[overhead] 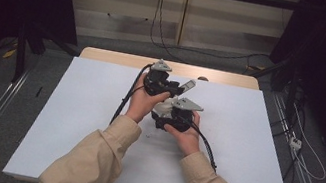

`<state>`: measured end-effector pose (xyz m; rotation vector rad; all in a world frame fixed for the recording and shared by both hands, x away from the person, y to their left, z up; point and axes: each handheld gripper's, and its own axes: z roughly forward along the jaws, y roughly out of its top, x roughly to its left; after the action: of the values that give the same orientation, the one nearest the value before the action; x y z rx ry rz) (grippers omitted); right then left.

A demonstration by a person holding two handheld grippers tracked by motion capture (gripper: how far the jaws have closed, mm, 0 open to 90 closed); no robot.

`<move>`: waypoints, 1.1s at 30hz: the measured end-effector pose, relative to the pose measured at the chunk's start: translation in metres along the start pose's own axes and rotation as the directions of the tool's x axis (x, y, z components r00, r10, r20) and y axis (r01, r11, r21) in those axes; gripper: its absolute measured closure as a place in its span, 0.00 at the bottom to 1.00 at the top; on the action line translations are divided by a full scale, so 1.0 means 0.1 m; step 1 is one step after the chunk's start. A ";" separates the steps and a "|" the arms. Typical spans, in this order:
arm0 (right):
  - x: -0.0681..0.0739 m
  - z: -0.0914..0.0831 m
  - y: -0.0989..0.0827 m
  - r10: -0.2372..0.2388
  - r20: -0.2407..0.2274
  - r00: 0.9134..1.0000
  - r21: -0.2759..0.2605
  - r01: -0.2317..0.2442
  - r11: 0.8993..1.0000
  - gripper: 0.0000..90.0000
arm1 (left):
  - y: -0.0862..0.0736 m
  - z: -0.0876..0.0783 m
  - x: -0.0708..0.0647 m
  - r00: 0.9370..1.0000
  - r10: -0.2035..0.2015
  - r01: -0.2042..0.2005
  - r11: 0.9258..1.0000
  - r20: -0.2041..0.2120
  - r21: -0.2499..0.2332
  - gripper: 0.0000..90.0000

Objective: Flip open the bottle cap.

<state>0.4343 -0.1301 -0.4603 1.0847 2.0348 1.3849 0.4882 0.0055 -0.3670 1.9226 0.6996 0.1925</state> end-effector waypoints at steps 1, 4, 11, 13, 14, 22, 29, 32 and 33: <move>0.00 -0.01 0.00 0.005 -0.004 1.000 0.003 -0.005 1.000 0.11 | -0.01 -0.01 0.00 1.000 -0.006 0.006 1.000 0.005 0.004 0.66; -0.02 -0.05 0.02 0.000 -0.014 1.000 0.009 0.000 1.000 0.10 | -0.04 -0.05 0.00 1.000 -0.005 0.005 1.000 0.011 0.005 0.56; -0.08 -0.20 0.04 0.018 -0.020 1.000 0.017 -0.018 1.000 0.09 | -0.12 -0.23 0.03 1.000 -0.013 0.012 1.000 0.018 0.014 0.40; -0.08 -0.23 0.03 0.019 -0.017 1.000 0.028 -0.019 0.999 0.08 | -0.14 -0.30 0.04 1.000 -0.011 0.011 1.000 0.016 0.012 0.38; -0.07 -0.24 0.03 0.020 -0.021 1.000 0.036 -0.019 0.999 0.08 | -0.15 -0.33 0.03 1.000 -0.014 0.013 1.000 0.013 0.013 0.37; -0.09 -0.38 -0.03 0.016 -0.019 1.000 0.046 -0.016 0.999 0.09 | -0.28 -0.54 0.03 1.000 -0.005 0.005 1.000 0.025 0.001 0.29; -0.09 -0.54 -0.07 0.012 -0.017 1.000 0.047 -0.011 0.999 0.09 | -0.42 -0.65 0.02 0.999 0.016 -0.016 1.000 0.051 -0.009 0.25; -0.09 -0.60 -0.09 0.006 -0.023 1.000 0.046 -0.005 0.999 0.09 | -0.47 -0.70 0.01 0.998 0.019 -0.018 1.000 0.063 -0.009 0.22; -0.09 -0.62 -0.09 0.005 -0.022 1.000 0.047 -0.004 0.999 0.09 | -0.49 -0.72 0.01 0.998 0.015 -0.015 1.000 0.064 -0.008 0.22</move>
<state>0.3916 -0.1740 -0.4449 1.0984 2.0917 1.3638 0.4391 0.0765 -0.3780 1.9190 0.6408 0.1417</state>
